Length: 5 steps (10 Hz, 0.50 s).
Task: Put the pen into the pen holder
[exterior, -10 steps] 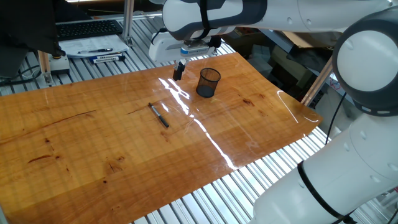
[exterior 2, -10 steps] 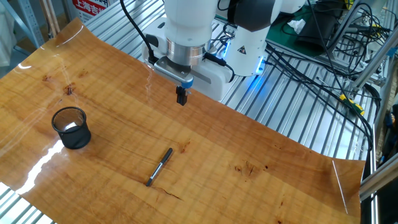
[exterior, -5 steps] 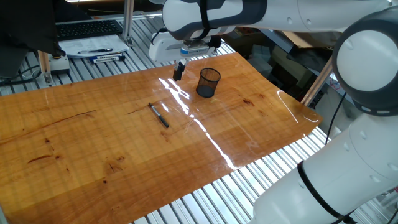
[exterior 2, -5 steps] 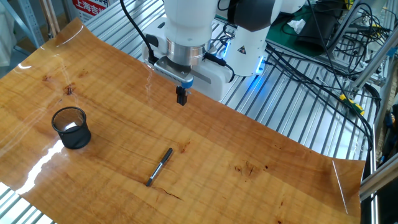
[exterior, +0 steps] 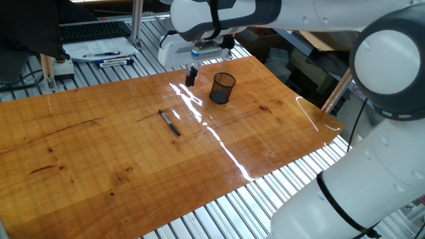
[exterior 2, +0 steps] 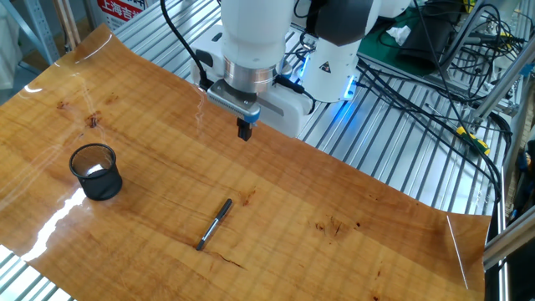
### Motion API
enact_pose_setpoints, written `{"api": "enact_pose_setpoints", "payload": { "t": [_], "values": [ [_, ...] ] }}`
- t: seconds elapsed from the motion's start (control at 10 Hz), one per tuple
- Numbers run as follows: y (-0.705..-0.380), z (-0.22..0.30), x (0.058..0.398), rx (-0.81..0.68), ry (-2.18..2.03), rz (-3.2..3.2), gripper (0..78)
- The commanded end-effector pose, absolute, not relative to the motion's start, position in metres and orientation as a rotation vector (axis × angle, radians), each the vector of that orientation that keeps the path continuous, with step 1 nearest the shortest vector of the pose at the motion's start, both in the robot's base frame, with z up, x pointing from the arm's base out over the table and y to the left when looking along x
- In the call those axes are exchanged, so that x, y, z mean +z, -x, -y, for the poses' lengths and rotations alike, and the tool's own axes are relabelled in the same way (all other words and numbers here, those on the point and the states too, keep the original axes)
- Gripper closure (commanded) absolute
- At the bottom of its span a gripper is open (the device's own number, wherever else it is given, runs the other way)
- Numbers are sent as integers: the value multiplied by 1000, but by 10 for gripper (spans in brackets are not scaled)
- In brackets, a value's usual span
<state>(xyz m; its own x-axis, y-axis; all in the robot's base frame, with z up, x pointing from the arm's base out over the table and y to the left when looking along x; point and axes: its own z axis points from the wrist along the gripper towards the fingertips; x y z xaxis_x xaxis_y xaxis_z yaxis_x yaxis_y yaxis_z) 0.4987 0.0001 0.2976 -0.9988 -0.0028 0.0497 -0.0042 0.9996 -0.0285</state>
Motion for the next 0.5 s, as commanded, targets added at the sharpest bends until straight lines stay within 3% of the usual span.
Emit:
{"api": "enact_pose_setpoints", "payload": {
  "t": [0.1,0.5],
  "values": [
    [-499,0,299,39,-6,3094,776],
    [-505,-6,282,37,-8,3109,776]
  ]
}}
